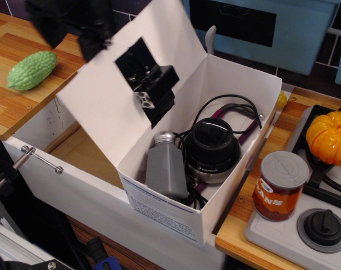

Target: Close white1fbox flap

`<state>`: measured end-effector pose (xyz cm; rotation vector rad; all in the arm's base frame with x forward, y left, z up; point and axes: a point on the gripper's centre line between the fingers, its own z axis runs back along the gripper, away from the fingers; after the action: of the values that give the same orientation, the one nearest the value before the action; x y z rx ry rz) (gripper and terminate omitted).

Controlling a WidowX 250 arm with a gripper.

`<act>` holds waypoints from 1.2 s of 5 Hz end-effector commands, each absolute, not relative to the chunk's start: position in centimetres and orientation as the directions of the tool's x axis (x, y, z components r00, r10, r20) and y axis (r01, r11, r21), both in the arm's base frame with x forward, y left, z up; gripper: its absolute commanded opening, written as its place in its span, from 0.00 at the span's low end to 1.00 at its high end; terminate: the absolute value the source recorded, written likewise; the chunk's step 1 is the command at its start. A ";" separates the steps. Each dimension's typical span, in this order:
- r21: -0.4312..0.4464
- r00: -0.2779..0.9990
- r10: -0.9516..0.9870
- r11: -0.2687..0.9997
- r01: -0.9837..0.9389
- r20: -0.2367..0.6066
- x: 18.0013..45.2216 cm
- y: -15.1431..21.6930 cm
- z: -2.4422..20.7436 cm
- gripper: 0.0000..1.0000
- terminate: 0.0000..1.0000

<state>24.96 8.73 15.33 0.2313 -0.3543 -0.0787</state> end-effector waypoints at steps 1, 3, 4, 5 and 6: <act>0.305 0.937 -0.112 0.952 0.007 0.331 25.7 5.0 17.0 1.00 0.00; 0.194 0.936 -0.015 0.979 -0.058 0.352 26.5 0.2 15.7 1.00 0.00; 0.146 0.937 0.002 0.988 -0.057 0.350 26.8 -1.1 13.3 1.00 0.00; 0.092 0.934 0.047 0.992 -0.085 0.355 27.0 -2.8 11.6 1.00 0.00; 0.062 0.930 0.087 0.991 -0.116 0.357 26.9 -3.6 9.2 1.00 0.00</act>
<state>26.28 -3.50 8.01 0.0827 -0.3340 0.1056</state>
